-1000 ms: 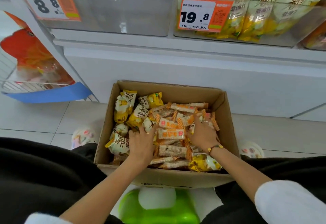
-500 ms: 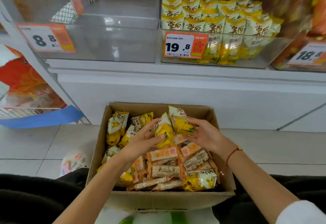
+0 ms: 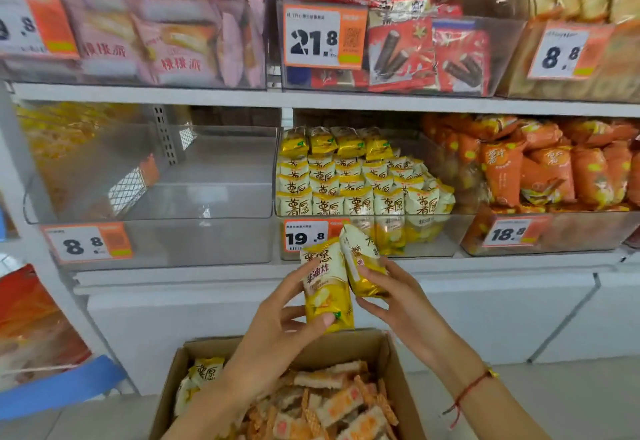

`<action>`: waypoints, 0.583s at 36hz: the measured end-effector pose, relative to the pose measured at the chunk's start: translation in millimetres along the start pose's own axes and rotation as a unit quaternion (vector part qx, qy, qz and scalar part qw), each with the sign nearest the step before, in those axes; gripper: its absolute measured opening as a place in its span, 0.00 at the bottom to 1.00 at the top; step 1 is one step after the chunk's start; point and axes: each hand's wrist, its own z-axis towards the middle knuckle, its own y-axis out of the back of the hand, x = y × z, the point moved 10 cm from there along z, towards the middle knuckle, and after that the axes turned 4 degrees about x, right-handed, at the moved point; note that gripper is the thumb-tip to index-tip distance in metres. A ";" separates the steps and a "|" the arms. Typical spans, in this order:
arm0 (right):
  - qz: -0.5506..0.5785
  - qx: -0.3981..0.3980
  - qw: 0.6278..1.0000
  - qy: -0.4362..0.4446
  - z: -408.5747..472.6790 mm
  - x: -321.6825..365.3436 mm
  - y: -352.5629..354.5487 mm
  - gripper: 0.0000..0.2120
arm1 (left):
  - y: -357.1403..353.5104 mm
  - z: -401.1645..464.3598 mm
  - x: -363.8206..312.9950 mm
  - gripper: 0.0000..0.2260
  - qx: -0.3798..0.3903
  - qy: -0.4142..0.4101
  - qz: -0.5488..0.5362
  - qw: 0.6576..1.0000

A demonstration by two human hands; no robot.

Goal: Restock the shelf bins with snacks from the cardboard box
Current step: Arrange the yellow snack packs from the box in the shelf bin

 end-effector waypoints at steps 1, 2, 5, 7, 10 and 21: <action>-0.006 -0.003 1.000 0.014 0.6 11.4 -0.6 0.22 | 1.8 3.8 -8.1 0.29 -0.006 -0.009 0.006 1.000; -0.011 -0.004 1.000 0.027 1.0 22.9 -2.6 0.23 | 2.6 7.6 -17.0 0.30 -0.011 -0.018 0.011 1.000; -0.027 0.001 0.998 0.061 4.7 52.5 -7.9 0.18 | 1.6 20.3 -43.4 0.32 -0.024 -0.052 0.029 0.998; -0.032 0.008 0.997 0.073 4.1 70.1 -10.1 0.14 | 0.4 29.6 -60.4 0.32 -0.029 -0.074 0.033 0.996; -0.073 -0.008 0.994 0.078 7.4 93.4 -1.4 0.13 | -2.9 45.5 -83.1 0.32 -0.017 -0.101 0.033 0.994; -0.310 -0.222 0.906 0.185 55.4 189.9 71.8 0.26 | -1.0 134.4 -113.3 0.30 0.010 -0.133 0.122 0.984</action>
